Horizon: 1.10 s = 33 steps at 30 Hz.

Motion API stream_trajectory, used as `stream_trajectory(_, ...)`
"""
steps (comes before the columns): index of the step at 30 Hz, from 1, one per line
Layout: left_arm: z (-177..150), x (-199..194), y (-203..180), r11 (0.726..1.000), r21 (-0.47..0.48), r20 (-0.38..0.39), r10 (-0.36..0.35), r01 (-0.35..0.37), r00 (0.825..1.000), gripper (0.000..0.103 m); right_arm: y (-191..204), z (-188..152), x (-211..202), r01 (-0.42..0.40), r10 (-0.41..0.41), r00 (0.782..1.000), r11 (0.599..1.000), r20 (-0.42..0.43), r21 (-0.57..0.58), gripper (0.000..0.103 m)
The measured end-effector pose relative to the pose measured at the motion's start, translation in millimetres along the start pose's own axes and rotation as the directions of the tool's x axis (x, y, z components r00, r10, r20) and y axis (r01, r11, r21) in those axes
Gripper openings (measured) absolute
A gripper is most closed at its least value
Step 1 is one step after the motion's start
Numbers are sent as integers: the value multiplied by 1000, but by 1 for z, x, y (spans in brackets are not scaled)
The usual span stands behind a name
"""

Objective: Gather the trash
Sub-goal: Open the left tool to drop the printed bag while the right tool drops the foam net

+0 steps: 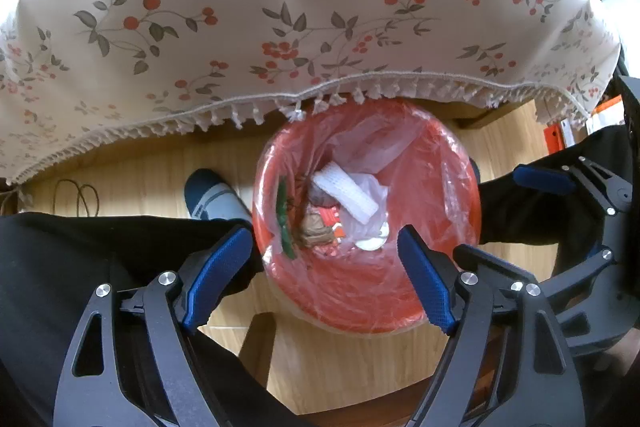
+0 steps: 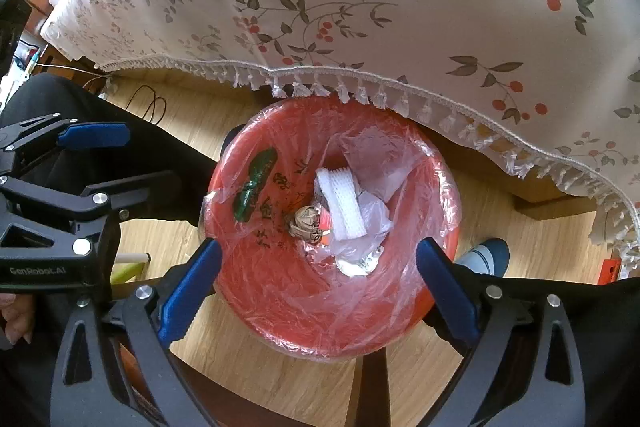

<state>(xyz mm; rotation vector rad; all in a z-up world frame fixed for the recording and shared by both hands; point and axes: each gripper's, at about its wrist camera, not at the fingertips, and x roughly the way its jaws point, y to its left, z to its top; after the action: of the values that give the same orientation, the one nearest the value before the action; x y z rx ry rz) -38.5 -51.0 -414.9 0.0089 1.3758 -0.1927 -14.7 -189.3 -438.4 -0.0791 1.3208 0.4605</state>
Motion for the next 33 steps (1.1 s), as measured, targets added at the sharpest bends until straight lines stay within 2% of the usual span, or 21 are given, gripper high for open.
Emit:
stream_trajectory(7,0,-2,1,1000,1,6,4,-4,1000,80,-4,0,-2,2,-3,1000,1000,5,16,98)
stream_trajectory(13,-1,-6,1,1000,3,19,13,-13,1000,90,-4,-1,-4,6,-6,1000,1000,11,22,98)
stream_trajectory(21,0,-6,1,1000,2,19,15,-15,1000,96,-4,-1,-5,16,-16,1000,1000,10,26,98)
stream_trajectory(33,0,-8,4,1000,-17,24,13,-12,1000,96,-5,0,-18,89,-90,996,995,26,37,98)
